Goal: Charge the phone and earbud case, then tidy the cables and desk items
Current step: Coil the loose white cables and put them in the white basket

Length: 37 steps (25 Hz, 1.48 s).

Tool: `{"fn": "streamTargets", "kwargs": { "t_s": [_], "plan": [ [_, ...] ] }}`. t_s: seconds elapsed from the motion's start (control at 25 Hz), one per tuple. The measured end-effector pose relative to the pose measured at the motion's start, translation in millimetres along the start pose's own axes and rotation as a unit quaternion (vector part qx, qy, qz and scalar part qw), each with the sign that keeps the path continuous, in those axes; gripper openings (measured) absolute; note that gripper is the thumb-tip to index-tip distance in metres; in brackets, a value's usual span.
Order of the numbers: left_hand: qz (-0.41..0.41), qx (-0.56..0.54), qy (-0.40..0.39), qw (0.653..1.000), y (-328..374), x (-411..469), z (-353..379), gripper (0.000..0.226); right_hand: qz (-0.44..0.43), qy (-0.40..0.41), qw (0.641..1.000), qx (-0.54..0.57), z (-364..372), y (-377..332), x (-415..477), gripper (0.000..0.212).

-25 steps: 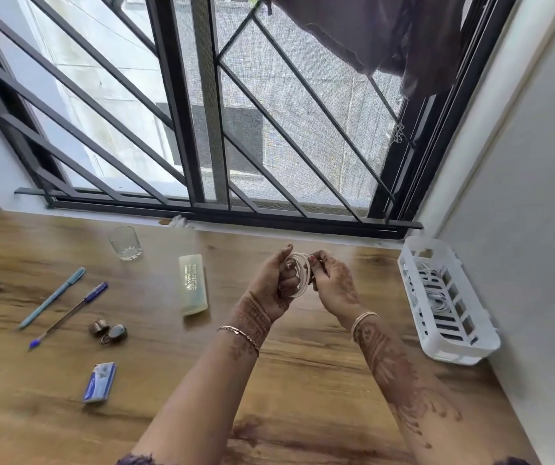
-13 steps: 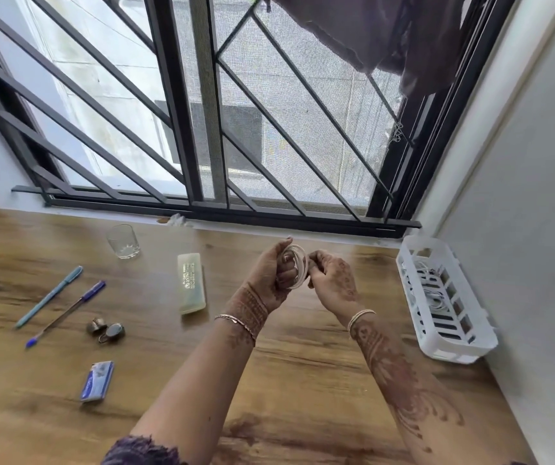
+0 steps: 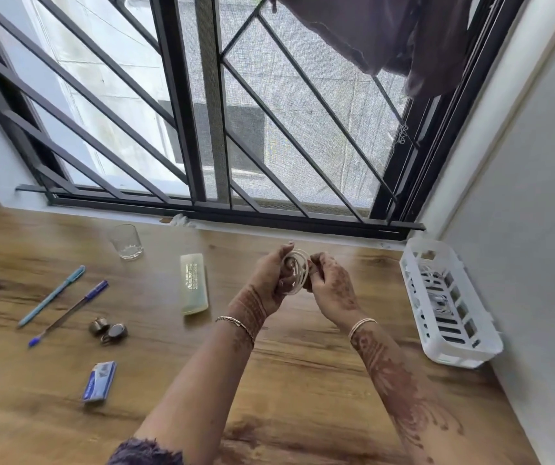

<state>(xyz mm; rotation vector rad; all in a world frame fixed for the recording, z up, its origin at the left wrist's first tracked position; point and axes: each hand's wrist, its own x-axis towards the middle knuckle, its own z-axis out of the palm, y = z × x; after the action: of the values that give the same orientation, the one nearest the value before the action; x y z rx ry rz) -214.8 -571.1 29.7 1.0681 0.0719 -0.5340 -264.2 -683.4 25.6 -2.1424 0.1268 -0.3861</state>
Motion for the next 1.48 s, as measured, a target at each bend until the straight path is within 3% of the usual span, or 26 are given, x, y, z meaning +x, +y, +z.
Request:
{"fn": "streamTargets", "kwargs": {
  "t_s": [0.16,0.28,0.52,0.76,1.12,1.48],
  "plan": [
    [0.001,0.011,-0.008,1.000,0.6,-0.8,0.1,0.037,0.009,-0.008,0.999,0.041,1.8,0.0,-3.0,0.010],
    [0.010,0.039,0.010,0.999,0.1,-3.8,4.1,0.037,0.079,0.007,0.990,0.120,0.6,2.1,3.7,0.012],
    [0.050,0.046,0.092,0.993,5.0,-13.3,17.1,0.040,0.179,-0.044,0.919,0.347,-5.2,-5.1,4.5,0.007],
    [0.053,0.068,0.117,0.989,-0.1,-9.7,16.2,0.041,0.203,-0.031,0.909,0.362,-3.9,4.1,5.6,0.007],
    [0.076,0.105,0.157,0.979,-3.8,-6.9,17.7,0.047,0.169,0.025,0.931,0.321,1.0,3.6,3.7,0.010],
    [0.047,0.089,0.122,0.987,-3.3,-3.4,20.7,0.040,0.181,0.016,0.910,0.373,-5.3,2.7,2.5,0.010]
  ]
}}
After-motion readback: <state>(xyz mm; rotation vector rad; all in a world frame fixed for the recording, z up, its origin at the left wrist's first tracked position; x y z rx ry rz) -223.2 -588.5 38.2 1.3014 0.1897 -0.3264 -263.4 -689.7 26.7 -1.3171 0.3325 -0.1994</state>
